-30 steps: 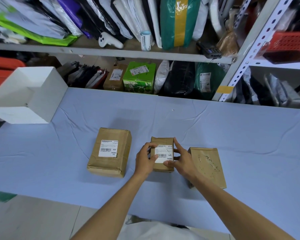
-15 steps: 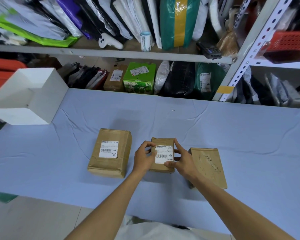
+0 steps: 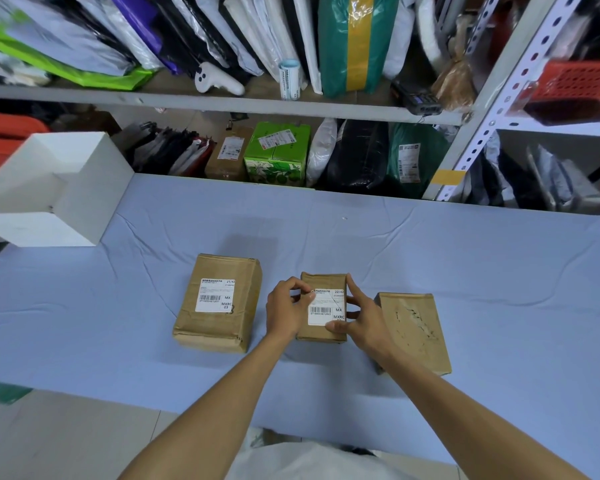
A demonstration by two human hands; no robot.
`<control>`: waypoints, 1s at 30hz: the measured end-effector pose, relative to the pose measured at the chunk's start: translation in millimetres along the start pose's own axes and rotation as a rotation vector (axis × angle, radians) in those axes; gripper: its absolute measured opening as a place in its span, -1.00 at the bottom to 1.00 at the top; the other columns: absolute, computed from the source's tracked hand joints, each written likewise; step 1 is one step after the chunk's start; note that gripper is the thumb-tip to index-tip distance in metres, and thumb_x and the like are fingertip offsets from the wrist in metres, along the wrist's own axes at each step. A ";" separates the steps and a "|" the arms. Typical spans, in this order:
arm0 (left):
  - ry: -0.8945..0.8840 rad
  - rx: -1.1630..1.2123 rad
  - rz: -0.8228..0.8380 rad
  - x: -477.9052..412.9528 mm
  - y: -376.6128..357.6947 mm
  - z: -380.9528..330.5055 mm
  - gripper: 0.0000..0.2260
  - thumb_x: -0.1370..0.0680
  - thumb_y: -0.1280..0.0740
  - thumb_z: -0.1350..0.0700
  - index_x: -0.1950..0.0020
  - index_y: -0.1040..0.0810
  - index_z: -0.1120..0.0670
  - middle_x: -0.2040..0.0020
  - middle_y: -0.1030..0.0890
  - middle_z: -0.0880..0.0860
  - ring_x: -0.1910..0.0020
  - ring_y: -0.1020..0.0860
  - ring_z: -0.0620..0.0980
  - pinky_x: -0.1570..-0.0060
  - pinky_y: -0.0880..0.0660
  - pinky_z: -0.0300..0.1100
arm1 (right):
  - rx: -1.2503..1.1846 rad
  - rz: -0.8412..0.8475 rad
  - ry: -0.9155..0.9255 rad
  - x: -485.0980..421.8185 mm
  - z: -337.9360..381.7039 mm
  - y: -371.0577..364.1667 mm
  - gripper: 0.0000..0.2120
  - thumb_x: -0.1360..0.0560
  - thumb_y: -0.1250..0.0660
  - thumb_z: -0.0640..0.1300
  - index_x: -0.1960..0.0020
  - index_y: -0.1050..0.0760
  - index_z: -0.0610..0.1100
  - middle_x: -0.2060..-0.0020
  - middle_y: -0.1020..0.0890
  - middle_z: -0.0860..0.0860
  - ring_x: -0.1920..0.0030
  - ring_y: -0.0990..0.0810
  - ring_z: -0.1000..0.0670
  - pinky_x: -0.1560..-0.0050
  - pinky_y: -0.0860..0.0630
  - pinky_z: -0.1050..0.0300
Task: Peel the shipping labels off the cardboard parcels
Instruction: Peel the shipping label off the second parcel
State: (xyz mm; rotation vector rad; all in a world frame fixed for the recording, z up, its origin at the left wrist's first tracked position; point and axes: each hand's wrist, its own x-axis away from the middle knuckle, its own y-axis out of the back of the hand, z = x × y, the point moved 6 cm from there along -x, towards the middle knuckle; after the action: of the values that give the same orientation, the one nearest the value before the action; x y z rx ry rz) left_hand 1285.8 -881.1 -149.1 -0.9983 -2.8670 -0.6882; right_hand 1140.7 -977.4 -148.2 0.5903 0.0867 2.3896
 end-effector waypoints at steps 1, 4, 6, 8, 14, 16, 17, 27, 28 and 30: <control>-0.003 -0.013 -0.006 0.1 -0.3 -0.1 -0.80 -0.46 -0.46 0.14 0.26 -0.51 -0.10 0.04 -0.61 0.00 0.08 -0.62 -0.03 0.15 -0.59 -0.14 | 0.001 -0.001 0.001 0.4 0.1 -0.3 0.00 -0.31 -0.50 -0.42 -0.53 -0.05 0.07 -0.18 -0.55 0.00 0.02 -0.65 0.03 0.22 -0.60 0.26; -0.002 -0.040 -0.032 -0.1 -0.3 -0.6 -0.78 -0.47 -0.45 0.14 0.28 -0.48 -0.11 0.06 -0.61 -0.01 0.11 -0.63 -0.02 0.11 -0.60 -0.06 | 0.014 -0.001 0.008 0.0 0.1 0.3 0.01 -0.30 -0.51 -0.41 -0.54 -0.06 0.06 -0.14 -0.56 0.02 0.01 -0.65 0.03 0.21 -0.61 0.24; 0.006 -0.045 -0.034 -0.2 -0.6 -1.1 -0.79 -0.48 -0.44 0.14 0.26 -0.49 -0.10 0.06 -0.60 -0.01 0.10 -0.62 -0.02 0.10 -0.60 -0.04 | 0.024 -0.004 0.017 -0.5 2.6 1.8 0.01 -0.29 -0.52 -0.40 -0.54 -0.07 0.05 -0.15 -0.57 -0.01 0.02 -0.65 0.01 0.20 -0.62 0.24; 0.023 -0.062 -0.032 0.5 -0.1 -2.3 -0.83 -0.49 -0.43 0.16 0.23 -0.50 -0.04 0.04 -0.60 0.01 0.08 -0.61 0.00 0.10 -0.59 -0.08 | 0.035 0.007 0.021 -0.4 5.2 1.7 0.01 -0.29 -0.53 -0.39 -0.54 -0.06 0.04 -0.17 -0.57 -0.03 0.01 -0.64 0.01 0.19 -0.61 0.26; 0.037 -0.106 -0.026 1.3 2.1 -2.9 -0.93 -0.51 -0.39 0.17 0.14 -0.53 0.08 0.01 -0.55 0.01 0.09 -0.52 -0.10 0.14 -0.40 -0.35 | 0.142 0.129 0.028 5.4 6.8 -4.1 0.21 -0.20 -0.59 -0.36 -0.56 0.12 0.07 -0.22 -0.50 0.07 0.04 -0.59 0.22 0.23 -0.53 0.41; 0.035 -0.112 -0.018 0.6 1.7 -1.5 -0.94 -0.51 -0.40 0.18 0.13 -0.54 0.10 0.01 -0.54 0.01 0.11 -0.50 -0.11 0.16 -0.37 -0.40 | 0.169 0.166 0.030 6.5 6.2 -5.4 0.29 -0.15 -0.62 -0.37 -0.55 0.18 0.08 -0.24 -0.47 0.11 0.03 -0.59 0.24 0.20 -0.52 0.42; 0.034 -0.114 -0.014 0.1 1.3 -1.2 -0.95 -0.51 -0.40 0.18 0.12 -0.55 0.12 0.01 -0.54 0.02 0.11 -0.50 -0.11 0.18 -0.36 -0.43 | 0.173 0.173 0.028 6.3 5.7 -5.6 0.31 -0.14 -0.62 -0.37 -0.55 0.19 0.08 -0.24 -0.46 0.12 0.03 -0.58 0.25 0.20 -0.52 0.41; 0.035 -0.070 0.005 -1.2 1.5 1.0 -0.94 -0.51 -0.40 0.18 0.14 -0.54 0.10 -0.03 -0.54 0.06 0.02 -0.53 -0.06 0.01 -0.47 -0.24 | 0.188 0.164 0.033 3.3 4.9 -5.8 0.28 -0.17 -0.59 -0.42 -0.55 0.19 0.06 -0.09 -0.47 0.26 0.07 -0.59 0.20 0.25 -0.55 0.35; 0.034 -0.068 0.007 -1.4 1.1 0.7 -0.94 -0.51 -0.40 0.17 0.14 -0.54 0.10 -0.03 -0.54 0.06 0.02 -0.53 -0.05 0.00 -0.48 -0.23 | 0.187 0.165 0.032 3.2 4.6 -5.8 0.28 -0.17 -0.59 -0.41 -0.55 0.19 0.06 -0.09 -0.47 0.25 0.07 -0.59 0.20 0.24 -0.55 0.35; 0.036 -0.061 0.015 -1.7 0.0 1.1 -0.92 -0.51 -0.40 0.17 0.15 -0.53 0.08 -0.03 -0.54 0.06 0.02 -0.54 -0.04 0.00 -0.51 -0.19 | 0.184 0.167 0.030 3.0 4.2 -5.9 0.28 -0.17 -0.60 -0.40 -0.55 0.20 0.06 -0.09 -0.47 0.24 0.07 -0.59 0.21 0.24 -0.54 0.36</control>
State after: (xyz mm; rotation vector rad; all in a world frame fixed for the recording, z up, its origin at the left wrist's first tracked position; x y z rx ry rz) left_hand 1287.3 -881.6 -150.4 -1.0028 -2.8204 -0.7889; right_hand 1144.0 -971.3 -144.6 0.6704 0.2837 2.5702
